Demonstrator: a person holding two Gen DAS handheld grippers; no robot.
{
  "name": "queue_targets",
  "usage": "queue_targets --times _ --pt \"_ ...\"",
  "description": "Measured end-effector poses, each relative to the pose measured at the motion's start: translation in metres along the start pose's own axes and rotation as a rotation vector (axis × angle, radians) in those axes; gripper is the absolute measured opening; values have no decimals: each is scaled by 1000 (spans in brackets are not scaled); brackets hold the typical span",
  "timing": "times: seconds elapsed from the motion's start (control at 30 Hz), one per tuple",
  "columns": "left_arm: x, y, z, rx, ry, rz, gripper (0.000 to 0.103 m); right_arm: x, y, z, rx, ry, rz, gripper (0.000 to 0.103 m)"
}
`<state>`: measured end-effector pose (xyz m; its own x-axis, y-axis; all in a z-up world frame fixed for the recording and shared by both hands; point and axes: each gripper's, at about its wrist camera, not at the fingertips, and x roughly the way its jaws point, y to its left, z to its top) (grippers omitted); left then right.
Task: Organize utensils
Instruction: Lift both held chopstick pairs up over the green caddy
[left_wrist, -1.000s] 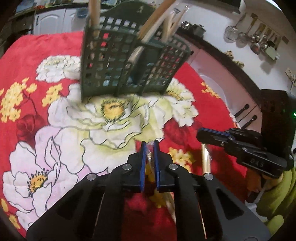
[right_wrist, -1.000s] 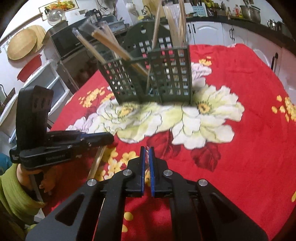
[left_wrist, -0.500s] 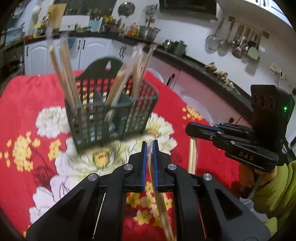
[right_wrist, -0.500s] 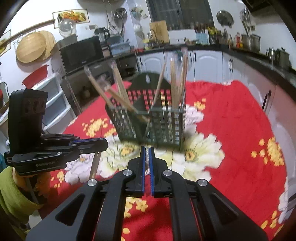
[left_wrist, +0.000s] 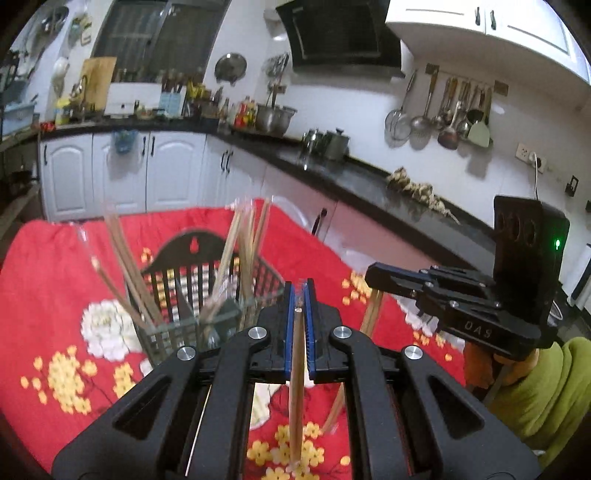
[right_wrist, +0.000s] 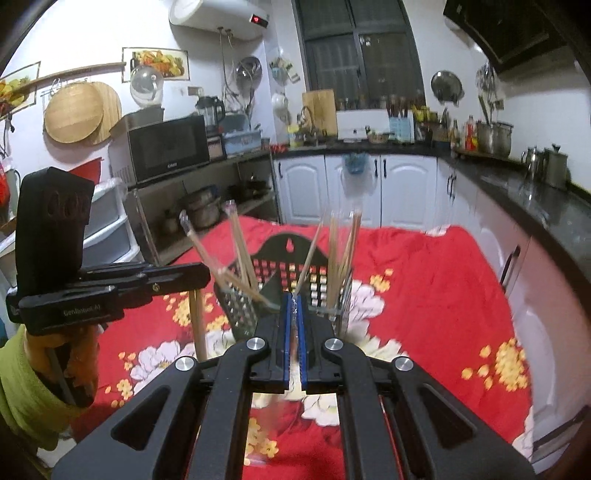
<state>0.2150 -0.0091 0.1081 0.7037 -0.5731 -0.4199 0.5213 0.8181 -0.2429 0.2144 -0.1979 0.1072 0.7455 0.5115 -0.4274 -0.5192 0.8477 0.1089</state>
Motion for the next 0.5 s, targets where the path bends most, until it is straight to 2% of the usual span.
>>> queue_targets --times 0.5 --pt "-19 -14 65 33 -172 3 3 -13 1 40 -27 -116 2 4"
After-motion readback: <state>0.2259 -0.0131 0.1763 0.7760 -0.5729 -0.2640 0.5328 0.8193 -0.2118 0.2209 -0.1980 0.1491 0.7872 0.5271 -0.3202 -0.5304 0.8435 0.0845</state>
